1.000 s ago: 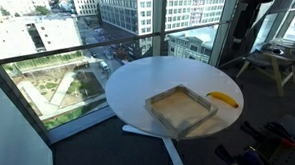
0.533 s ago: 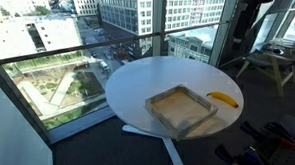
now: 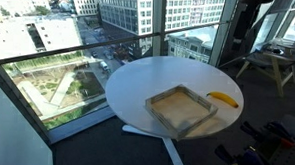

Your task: Put the banana in the box

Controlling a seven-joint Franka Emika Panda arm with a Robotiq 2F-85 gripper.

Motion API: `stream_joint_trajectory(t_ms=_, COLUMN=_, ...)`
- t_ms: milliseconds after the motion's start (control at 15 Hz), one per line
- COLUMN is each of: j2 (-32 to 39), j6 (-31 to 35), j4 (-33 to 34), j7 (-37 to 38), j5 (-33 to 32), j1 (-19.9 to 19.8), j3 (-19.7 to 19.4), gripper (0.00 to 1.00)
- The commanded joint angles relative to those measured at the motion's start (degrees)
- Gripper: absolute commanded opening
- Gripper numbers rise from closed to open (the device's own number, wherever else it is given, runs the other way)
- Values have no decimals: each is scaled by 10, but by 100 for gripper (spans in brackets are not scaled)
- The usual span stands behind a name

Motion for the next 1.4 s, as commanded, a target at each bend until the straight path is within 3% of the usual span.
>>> stream_joint_trajectory(t_ms=0, j2=7, j6=3, j4=5, j7=4, j5=-2, j1=11, j3=-7, gripper=100)
stream_joint_trajectory(t_ms=1333, j2=27, j6=96, j4=3, j7=-28, j5=45, j1=2, j3=-80, gripper=100)
